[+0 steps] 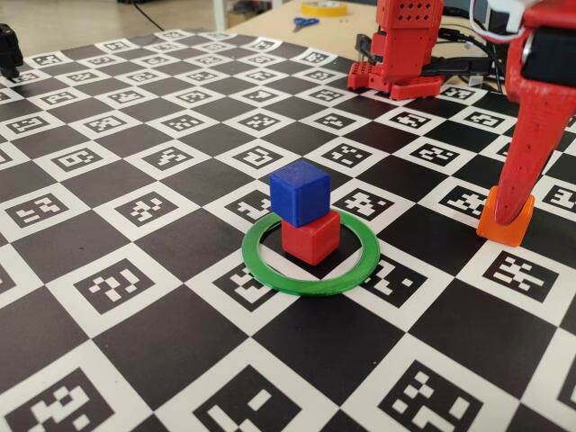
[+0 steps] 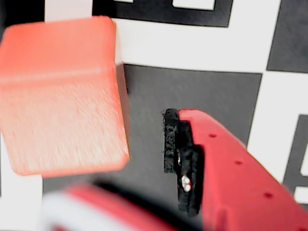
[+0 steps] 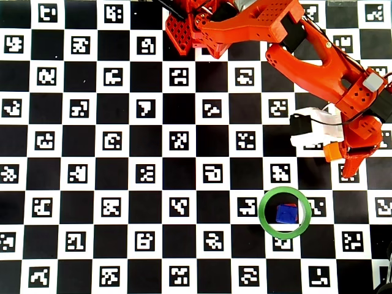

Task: Grab the red cube then put it in the green circle then put the blue cube on top and finally the orange cube on top

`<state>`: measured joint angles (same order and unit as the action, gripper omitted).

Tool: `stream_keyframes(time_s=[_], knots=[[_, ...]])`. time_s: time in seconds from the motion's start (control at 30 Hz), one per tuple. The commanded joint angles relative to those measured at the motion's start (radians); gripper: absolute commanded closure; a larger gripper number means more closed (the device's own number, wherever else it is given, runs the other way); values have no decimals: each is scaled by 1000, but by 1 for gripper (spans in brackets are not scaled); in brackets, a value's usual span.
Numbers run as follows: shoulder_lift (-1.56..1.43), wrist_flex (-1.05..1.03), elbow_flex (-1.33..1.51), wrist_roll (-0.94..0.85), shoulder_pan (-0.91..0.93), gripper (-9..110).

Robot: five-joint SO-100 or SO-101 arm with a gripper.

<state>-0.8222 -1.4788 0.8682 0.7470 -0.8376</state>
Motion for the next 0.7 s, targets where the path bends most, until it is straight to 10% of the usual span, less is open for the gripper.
stream_keyframes(time_s=[0.0, 0.67], knots=[[-25, 14, -55, -15, 12, 56], [-8, 52, -6, -26, 21, 80]])
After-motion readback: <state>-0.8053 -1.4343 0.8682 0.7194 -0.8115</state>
